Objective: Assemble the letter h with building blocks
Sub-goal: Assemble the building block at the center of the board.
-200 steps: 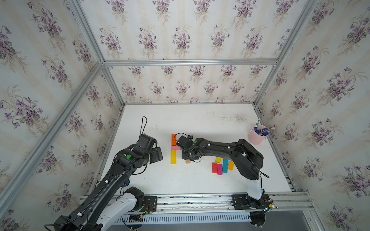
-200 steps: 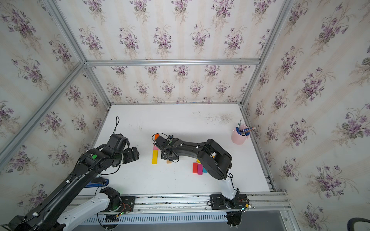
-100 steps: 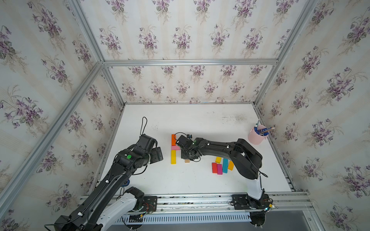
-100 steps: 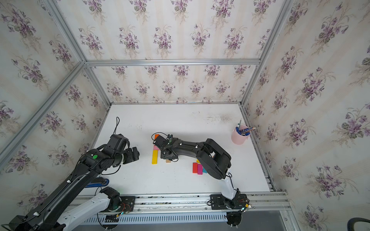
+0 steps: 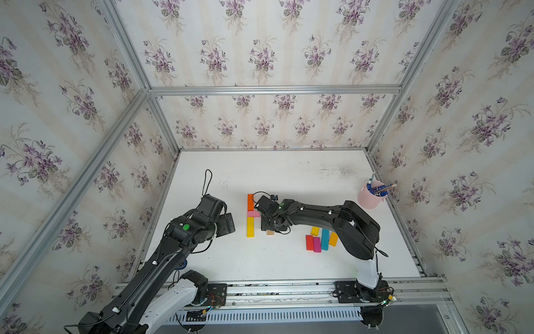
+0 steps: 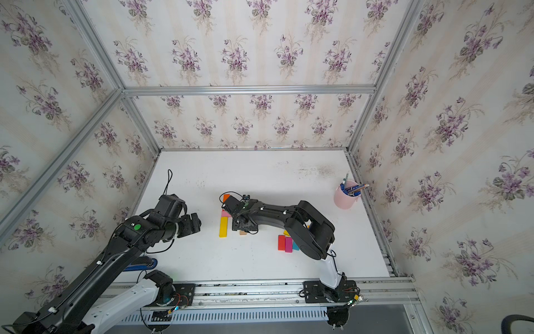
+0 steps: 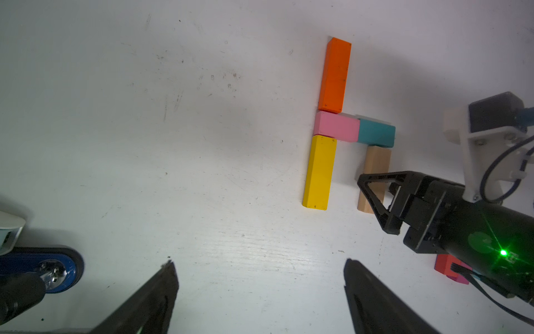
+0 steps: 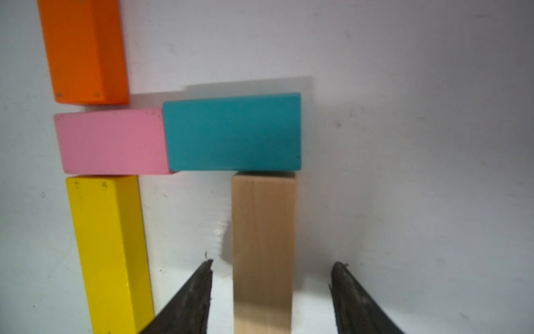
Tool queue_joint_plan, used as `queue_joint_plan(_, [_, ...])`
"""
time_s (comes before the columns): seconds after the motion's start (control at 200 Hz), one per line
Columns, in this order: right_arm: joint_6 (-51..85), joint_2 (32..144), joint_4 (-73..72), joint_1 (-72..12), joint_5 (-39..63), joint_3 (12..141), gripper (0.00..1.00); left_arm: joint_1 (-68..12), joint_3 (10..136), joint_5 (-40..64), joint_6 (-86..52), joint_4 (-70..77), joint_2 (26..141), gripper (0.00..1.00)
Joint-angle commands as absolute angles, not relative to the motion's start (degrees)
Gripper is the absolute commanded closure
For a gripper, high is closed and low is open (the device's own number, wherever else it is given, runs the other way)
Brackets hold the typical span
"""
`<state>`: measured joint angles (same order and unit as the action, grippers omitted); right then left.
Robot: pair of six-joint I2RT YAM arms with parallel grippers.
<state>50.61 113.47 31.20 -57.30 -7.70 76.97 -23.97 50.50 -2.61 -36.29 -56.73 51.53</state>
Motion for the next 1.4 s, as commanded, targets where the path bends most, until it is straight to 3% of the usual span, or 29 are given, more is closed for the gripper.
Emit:
queue_joint_plan(0.0, [49.69, 110.79, 33.08, -57.49, -8.50, 77.61, 0.31, -23.99, 50.58, -2.55, -35.77, -56.60, 51.33, 0.08])
queue_joint_plan(0.205, [45.75, 109.65, 35.19, -53.96, -11.03, 82.90, 0.30, -23.91, 51.49, -2.63, -35.83, -56.86, 50.75, 0.08])
queue_joint_plan(0.47, [39.88, 118.09, 34.09, -46.03, -9.13, 89.42, 0.31, -23.82, 50.75, -2.73, -35.46, -56.69, 51.24, 0.08])
queue_joint_plan(0.799, [37.42, 124.00, 35.36, -45.34, -8.77, 93.59, 0.31, -23.49, 50.05, -2.47, -35.34, -55.64, 52.11, 0.08])
queue_joint_plan(1.399, [37.60, 123.88, 33.91, -45.53, -8.53, 89.58, 0.32, -23.03, 50.28, -2.20, -35.01, -55.40, 52.46, 0.08])
